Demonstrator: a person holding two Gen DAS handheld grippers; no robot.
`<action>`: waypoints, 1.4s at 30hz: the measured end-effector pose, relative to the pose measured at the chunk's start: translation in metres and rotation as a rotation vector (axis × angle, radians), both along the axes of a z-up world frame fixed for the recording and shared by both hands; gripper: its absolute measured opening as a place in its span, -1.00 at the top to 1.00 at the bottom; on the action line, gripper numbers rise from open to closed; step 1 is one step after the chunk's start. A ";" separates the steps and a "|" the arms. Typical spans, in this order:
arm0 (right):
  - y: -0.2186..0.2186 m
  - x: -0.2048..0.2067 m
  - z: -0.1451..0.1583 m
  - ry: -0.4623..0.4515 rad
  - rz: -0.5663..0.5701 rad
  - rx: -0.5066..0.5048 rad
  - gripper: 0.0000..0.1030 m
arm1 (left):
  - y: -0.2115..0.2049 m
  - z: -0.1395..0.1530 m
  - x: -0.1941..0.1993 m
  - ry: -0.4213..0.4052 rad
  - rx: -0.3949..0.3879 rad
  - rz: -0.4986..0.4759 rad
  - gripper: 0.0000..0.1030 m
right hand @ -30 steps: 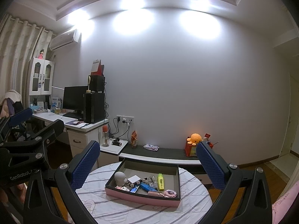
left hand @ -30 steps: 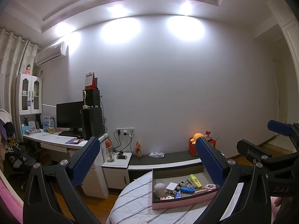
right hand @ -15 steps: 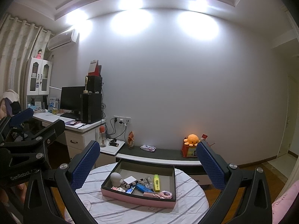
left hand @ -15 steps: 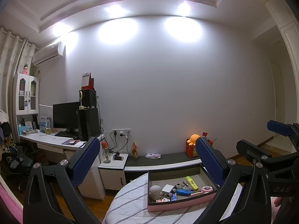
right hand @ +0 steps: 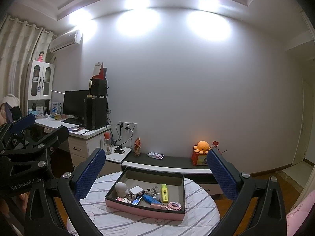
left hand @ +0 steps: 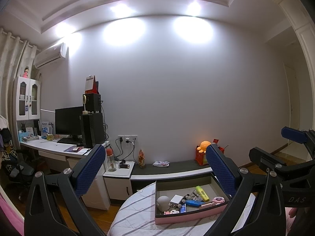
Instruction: Organize rigid objects
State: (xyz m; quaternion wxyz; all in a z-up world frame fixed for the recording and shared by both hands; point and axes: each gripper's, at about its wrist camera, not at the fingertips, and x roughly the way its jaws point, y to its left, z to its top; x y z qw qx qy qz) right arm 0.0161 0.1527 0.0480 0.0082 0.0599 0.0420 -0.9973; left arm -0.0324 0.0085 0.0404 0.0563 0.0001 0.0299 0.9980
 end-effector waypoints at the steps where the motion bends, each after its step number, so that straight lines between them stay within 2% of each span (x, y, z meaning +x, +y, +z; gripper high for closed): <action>1: 0.000 0.000 0.000 0.000 0.000 0.000 -1.00 | -0.001 0.001 -0.001 0.000 0.001 -0.001 -1.00; 32: -0.003 -0.007 0.005 -0.018 -0.010 0.013 -1.00 | -0.003 0.002 -0.013 -0.015 0.000 -0.006 -1.00; 42: -0.001 -0.017 0.000 -0.042 -0.009 0.012 -1.00 | -0.001 -0.003 -0.022 -0.049 -0.005 -0.003 -1.00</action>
